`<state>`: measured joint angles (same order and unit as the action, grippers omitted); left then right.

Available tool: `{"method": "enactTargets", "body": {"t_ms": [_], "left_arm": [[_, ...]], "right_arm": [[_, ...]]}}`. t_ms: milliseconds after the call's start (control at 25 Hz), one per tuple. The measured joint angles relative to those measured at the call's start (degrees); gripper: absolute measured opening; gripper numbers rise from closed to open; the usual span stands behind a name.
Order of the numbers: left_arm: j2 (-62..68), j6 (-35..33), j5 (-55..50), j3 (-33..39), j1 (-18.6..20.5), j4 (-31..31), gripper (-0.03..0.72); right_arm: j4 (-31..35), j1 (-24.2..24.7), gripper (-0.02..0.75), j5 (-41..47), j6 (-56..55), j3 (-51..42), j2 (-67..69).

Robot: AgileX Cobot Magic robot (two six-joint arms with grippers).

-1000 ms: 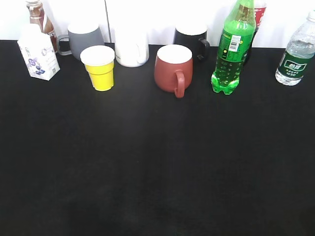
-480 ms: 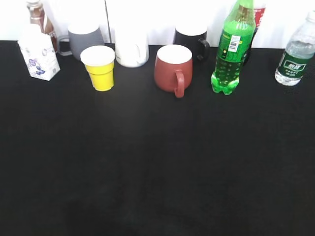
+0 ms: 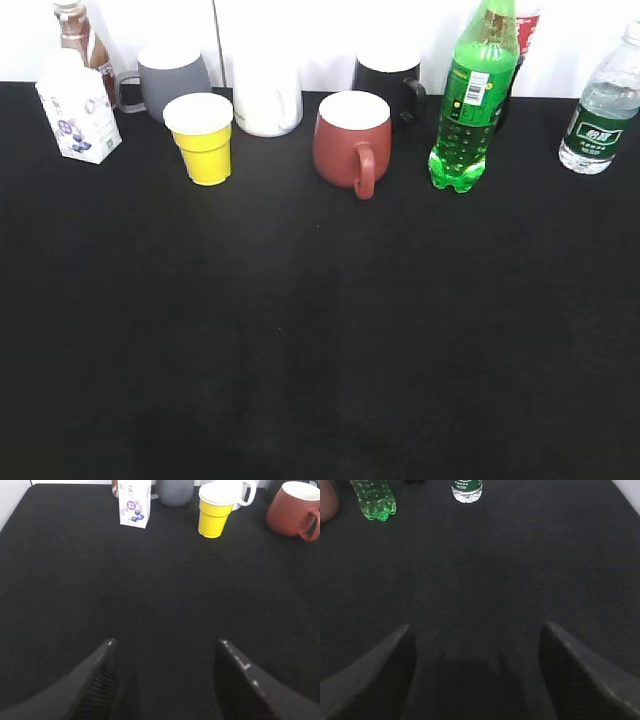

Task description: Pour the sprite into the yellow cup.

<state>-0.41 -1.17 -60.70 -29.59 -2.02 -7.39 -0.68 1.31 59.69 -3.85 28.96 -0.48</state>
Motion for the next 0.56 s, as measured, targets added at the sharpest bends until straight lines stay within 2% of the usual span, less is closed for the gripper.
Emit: {"method": "enactTargets", "body": {"t_ms": [160,560], "left_arm": [[0.0,0.0,0.0,0.0,0.0,0.0,0.425],[0.0,0.0,0.0,0.0,0.0,0.0,0.423]], "right_arm": [[0.0,0.0,0.587,0.0,0.0,0.0,0.0],[0.0,0.0,0.587,0.0,0.0,0.0,0.0]]}}
